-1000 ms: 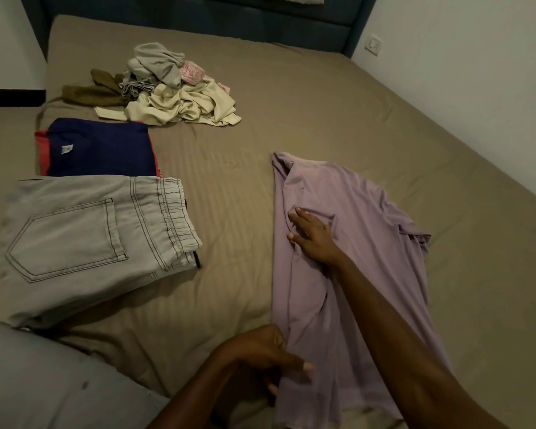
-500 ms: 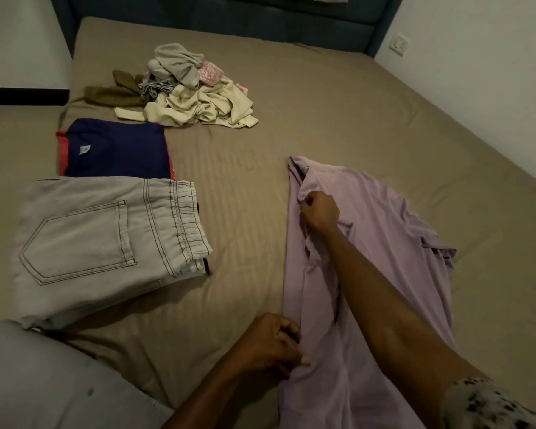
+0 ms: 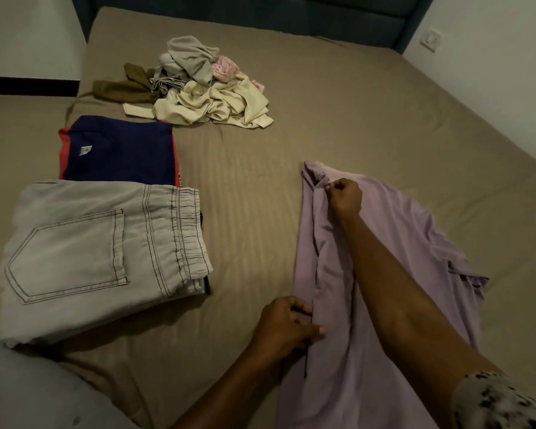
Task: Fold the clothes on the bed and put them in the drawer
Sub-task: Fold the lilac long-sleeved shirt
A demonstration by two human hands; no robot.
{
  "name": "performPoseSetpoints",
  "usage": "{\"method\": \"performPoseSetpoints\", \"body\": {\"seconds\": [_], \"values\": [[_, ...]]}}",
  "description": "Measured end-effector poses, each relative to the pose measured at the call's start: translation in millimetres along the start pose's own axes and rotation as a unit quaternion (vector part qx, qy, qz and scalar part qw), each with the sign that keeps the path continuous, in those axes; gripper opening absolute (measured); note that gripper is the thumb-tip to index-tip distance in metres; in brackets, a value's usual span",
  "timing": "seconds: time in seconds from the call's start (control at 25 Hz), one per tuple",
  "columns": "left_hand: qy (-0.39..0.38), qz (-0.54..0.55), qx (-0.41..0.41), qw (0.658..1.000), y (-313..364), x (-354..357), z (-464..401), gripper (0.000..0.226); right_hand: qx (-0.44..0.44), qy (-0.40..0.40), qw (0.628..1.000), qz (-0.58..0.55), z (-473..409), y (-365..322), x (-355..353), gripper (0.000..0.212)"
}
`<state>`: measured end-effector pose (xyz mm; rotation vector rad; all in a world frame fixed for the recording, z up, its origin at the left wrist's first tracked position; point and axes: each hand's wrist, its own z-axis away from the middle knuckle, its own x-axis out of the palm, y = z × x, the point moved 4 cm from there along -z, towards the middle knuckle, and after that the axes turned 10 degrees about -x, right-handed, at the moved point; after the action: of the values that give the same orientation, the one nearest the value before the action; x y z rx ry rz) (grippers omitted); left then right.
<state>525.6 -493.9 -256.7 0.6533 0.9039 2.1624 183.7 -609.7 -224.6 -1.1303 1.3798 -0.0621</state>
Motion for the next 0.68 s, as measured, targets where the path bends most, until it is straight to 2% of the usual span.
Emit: {"method": "performPoseSetpoints", "body": {"seconds": [0.08,0.16,0.32,0.44,0.56,0.68], "values": [[-0.004,-0.047,0.019,0.999,-1.0,-1.7,-9.9,0.034,0.027,0.040,0.999,-0.023,-16.1,0.3,-2.2,0.015],[-0.001,-0.032,0.007,0.999,-10.0,-6.2,-13.2,0.028,0.038,0.051,0.998,-0.013,-30.5,-1.2,-3.1,0.012],[0.021,0.018,-0.008,1.000,-23.3,-10.2,-14.9,0.024,-0.007,0.003,0.999,0.048,-22.9,-10.5,17.0,0.011],[0.003,0.031,-0.004,1.000,-23.7,-10.6,-15.3,0.024,-0.061,0.008,0.994,0.094,-8.1,-20.3,21.4,0.024],[-0.028,0.040,-0.027,0.998,-17.0,-8.8,-12.8,0.037,-0.084,0.051,0.986,0.132,-1.6,-23.3,14.4,0.039],[0.004,0.083,-0.032,0.996,1.9,-1.2,-15.1,0.039,-0.082,0.002,0.983,0.165,1.2,-26.6,14.7,0.056]]}}
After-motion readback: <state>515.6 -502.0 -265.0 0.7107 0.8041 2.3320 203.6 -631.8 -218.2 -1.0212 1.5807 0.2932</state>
